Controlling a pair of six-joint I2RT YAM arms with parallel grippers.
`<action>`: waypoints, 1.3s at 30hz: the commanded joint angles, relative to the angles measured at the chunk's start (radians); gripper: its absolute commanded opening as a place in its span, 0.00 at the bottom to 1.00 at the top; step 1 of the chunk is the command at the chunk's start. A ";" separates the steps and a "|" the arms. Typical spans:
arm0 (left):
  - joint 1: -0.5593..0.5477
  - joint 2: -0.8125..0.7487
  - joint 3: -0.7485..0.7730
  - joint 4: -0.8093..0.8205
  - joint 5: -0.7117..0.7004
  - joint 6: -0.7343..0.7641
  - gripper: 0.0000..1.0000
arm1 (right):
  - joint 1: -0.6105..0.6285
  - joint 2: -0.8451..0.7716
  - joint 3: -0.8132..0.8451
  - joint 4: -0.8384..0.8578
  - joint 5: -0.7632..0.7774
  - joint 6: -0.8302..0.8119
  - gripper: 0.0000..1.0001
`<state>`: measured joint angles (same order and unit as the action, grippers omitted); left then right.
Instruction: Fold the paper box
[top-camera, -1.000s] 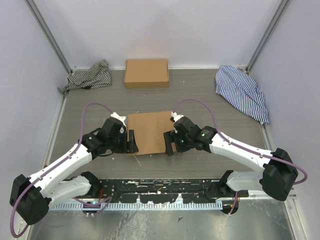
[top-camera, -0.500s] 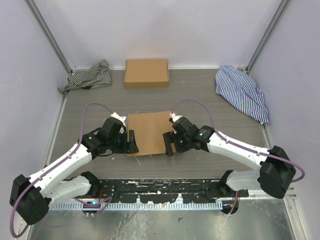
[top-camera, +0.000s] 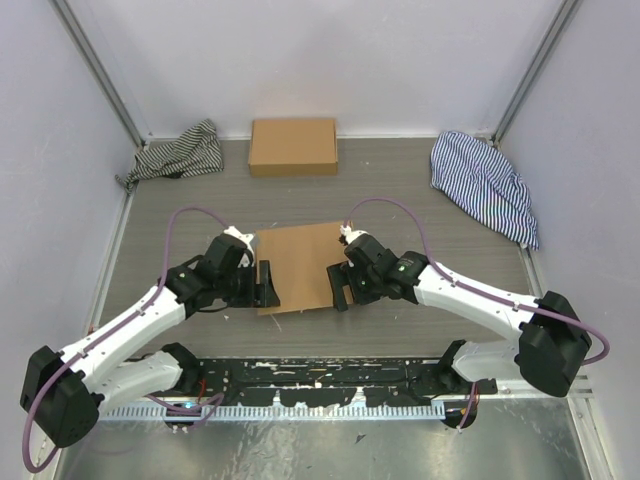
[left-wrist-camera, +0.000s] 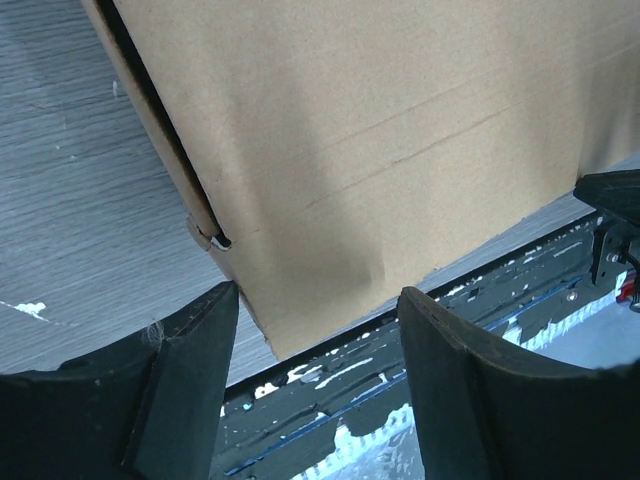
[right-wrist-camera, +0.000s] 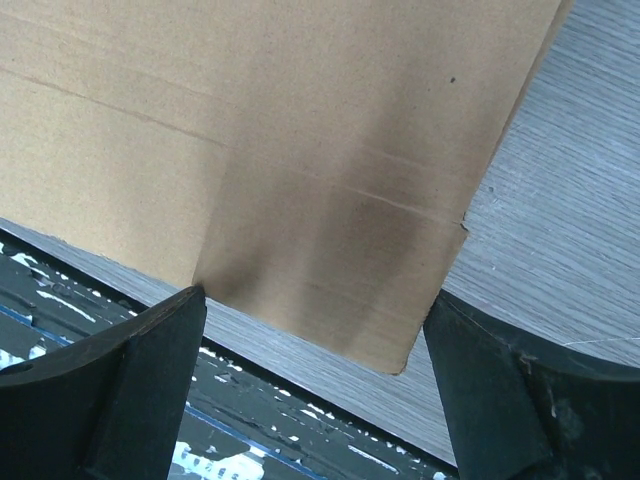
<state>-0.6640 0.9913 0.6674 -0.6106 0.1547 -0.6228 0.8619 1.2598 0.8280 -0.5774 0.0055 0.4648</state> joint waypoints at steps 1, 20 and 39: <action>-0.004 -0.010 -0.017 0.058 0.079 -0.025 0.71 | 0.004 -0.020 0.021 0.040 -0.008 -0.003 0.92; -0.004 -0.079 -0.019 0.074 0.134 -0.087 0.70 | 0.005 -0.059 0.060 0.021 -0.020 0.005 0.92; -0.004 -0.057 -0.031 -0.046 0.080 -0.058 0.69 | 0.005 -0.041 0.033 0.039 -0.006 0.021 0.92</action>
<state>-0.6640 0.9539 0.6132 -0.6109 0.2329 -0.6968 0.8608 1.2343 0.8326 -0.6117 0.0162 0.4728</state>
